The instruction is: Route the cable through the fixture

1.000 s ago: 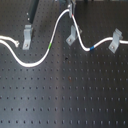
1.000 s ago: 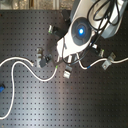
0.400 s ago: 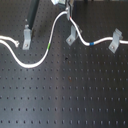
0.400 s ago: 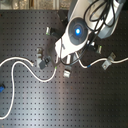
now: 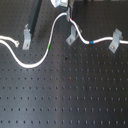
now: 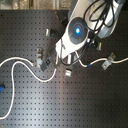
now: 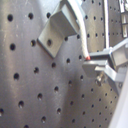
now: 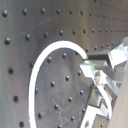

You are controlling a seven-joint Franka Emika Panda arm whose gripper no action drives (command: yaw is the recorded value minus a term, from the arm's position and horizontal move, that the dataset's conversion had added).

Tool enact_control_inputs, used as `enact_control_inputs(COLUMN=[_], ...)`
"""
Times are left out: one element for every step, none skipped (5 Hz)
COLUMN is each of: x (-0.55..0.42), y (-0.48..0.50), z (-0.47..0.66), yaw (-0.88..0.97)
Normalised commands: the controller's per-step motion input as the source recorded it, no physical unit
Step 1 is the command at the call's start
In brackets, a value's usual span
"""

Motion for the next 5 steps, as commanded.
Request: enact_control_inputs(x=[-0.187, 0.164, 0.031, 0.027, 0.543], y=[0.291, 0.249, 0.0, 0.018, 0.071], z=[0.25, 0.35, 0.02, 0.03, 0.39], yaw=[0.03, 0.07, 0.01, 0.0, 0.0])
